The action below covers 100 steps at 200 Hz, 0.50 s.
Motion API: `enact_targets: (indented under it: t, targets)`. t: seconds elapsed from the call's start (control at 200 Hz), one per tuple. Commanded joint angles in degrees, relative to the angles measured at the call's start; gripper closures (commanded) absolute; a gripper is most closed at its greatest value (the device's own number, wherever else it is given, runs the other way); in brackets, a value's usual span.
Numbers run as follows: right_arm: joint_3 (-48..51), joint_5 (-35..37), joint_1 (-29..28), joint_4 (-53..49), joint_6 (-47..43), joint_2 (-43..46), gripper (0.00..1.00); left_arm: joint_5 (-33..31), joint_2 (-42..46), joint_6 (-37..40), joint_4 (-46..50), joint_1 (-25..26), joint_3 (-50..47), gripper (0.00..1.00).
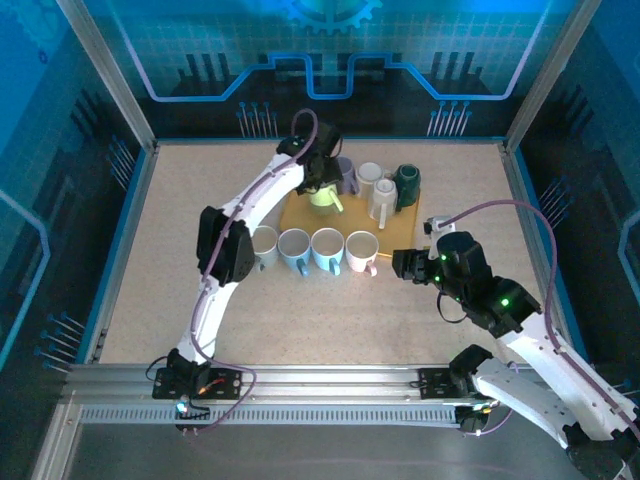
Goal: Turn the mug right side up
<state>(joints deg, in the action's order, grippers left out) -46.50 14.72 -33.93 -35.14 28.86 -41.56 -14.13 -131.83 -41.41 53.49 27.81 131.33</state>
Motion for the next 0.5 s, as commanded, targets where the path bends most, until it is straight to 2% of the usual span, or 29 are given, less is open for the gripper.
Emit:
enact_targets:
  t: [0.0,0.135,0.21,0.275,0.395,0.495]
  targets:
    - [-1.9,0.9,0.7,-0.8,-0.9,0.5,0.29,-0.3,10.8,2.4,-2.6,-0.5,0.3,0.56]
    - [-3.2,-0.5,0.7,-0.8,-1.1,0.4,0.29,1.6,17.3,3.3,-5.8,-0.5,-2.8,0.60]
    - [-3.5,-2.0,0.7,0.1,-0.6,0.7,0.29,4.7,23.0,4.7,-11.3,-0.6,-8.3,0.60]
    - [-5.2,-3.8,0.7,0.8,1.2,0.5,0.28,9.2,29.9,6.3,-21.3,-0.7,-16.7,0.61]
    - [-7.0,-10.3,1.0,4.2,4.4,0.2,0.28,18.7,43.9,6.3,-47.9,-1.3,-38.7,0.63]
    - [-8.4,-17.6,1.5,8.7,8.2,-0.9,0.28,22.4,50.7,3.7,-63.0,-1.5,-49.2,0.65]
